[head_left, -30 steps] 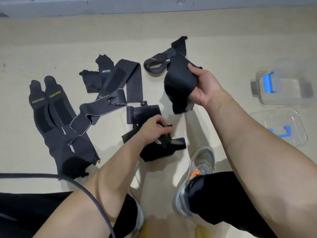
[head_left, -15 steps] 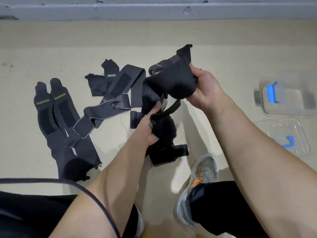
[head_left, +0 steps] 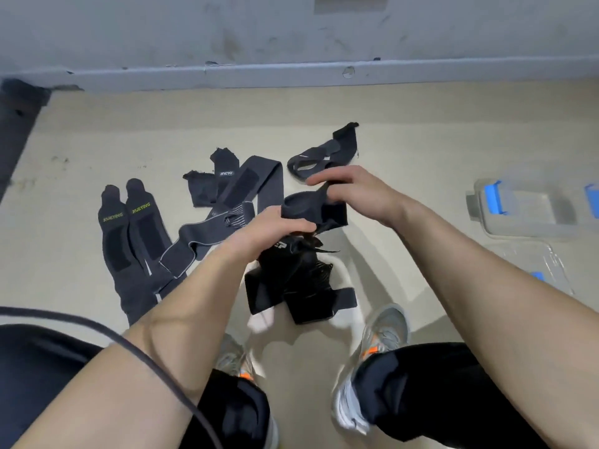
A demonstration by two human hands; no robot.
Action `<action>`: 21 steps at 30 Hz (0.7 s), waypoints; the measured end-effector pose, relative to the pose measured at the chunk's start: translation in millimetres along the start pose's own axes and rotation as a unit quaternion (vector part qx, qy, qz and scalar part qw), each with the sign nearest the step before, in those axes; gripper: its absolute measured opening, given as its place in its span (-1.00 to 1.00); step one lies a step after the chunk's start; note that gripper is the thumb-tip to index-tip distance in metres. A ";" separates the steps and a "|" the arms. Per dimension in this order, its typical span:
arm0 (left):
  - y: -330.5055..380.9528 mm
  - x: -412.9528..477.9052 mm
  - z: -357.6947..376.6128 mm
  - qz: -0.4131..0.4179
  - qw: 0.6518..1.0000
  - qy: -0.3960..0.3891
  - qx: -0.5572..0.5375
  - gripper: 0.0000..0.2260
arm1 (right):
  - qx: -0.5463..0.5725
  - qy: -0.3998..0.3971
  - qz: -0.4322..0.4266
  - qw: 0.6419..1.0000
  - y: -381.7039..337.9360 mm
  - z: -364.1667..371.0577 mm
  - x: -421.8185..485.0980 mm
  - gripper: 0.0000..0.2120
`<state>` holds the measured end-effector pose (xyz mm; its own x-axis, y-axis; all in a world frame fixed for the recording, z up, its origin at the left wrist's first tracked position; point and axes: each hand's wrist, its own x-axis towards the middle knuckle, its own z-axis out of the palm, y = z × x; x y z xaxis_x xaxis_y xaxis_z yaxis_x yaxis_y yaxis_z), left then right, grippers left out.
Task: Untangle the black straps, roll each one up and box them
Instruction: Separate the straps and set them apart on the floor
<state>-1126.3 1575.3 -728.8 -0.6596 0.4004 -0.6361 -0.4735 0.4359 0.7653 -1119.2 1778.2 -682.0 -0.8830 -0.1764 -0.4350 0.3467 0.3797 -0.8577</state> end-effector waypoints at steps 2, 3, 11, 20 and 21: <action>19.4 -15.1 -10.4 -0.004 1.000 0.004 0.021 -0.73 | -0.130 -0.018 -0.033 0.991 -22.1 0.1 -6.3 -0.68; 28.5 -23.9 -15.2 -0.006 1.000 -0.003 0.027 -0.74 | -0.190 -0.008 -0.047 0.981 -29.7 -2.1 -9.9 -0.73; 100.3 -107.8 -18.0 0.056 0.998 0.005 -0.022 -0.77 | 0.069 0.059 -0.060 0.994 -63.8 -30.1 -74.1 -0.90; 104.0 -144.3 -8.1 0.120 0.982 0.063 -0.131 -0.76 | 0.223 0.096 -0.050 0.969 -75.2 -14.4 -112.7 -0.86; 102.9 -142.4 -7.2 0.136 0.979 0.094 -0.116 -0.78 | 0.226 0.105 -0.050 0.967 -75.2 -11.6 -111.2 -0.86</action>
<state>-1085.3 1557.3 -558.7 -0.8654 0.3107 -0.3932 -0.3707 0.1311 0.9195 -1050.8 1779.7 -565.9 -0.9479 0.0148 -0.3182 0.3163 -0.0742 -0.9457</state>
